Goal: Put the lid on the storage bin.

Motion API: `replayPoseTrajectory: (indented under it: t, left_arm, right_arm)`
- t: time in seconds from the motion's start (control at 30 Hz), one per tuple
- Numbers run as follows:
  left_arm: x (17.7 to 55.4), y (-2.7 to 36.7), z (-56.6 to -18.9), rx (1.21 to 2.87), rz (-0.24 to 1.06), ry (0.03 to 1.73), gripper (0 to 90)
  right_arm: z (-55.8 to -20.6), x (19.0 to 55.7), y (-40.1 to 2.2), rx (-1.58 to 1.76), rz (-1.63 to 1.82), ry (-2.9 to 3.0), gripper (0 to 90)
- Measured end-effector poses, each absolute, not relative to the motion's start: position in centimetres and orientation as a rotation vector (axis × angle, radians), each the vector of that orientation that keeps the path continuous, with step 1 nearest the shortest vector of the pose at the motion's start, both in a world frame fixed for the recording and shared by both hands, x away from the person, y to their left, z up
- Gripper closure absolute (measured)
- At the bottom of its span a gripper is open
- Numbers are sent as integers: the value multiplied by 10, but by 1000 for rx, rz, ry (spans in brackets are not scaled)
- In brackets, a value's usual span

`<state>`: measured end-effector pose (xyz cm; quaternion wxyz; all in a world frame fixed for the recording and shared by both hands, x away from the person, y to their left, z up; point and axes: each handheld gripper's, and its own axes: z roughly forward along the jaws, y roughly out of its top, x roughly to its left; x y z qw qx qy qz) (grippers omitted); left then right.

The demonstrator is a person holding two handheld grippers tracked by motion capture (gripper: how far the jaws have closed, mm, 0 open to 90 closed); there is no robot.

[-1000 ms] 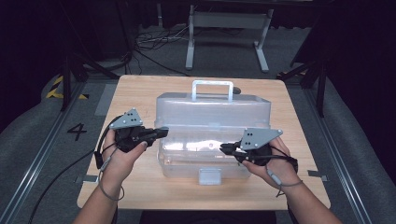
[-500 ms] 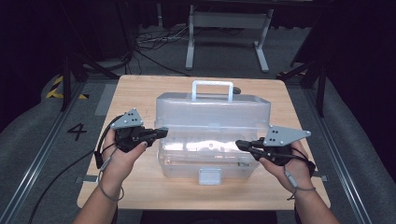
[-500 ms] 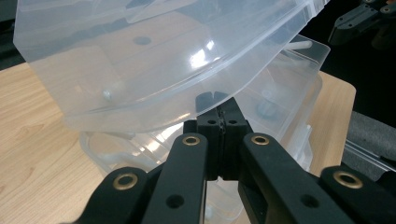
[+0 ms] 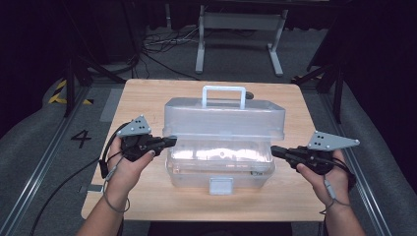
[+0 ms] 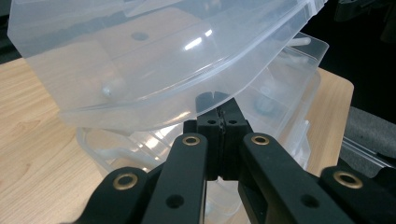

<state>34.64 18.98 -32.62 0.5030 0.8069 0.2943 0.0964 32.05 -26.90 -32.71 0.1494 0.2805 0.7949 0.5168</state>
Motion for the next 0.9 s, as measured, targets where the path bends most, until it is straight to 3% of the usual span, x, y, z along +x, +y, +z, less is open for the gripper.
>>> replayPoseTrajectory:
  t: [0.9]
  left_arm:
    - [342,190,-330,2046,154,721,897]
  right_arm:
    - [-339,331,-290,984,1525,2266,900]
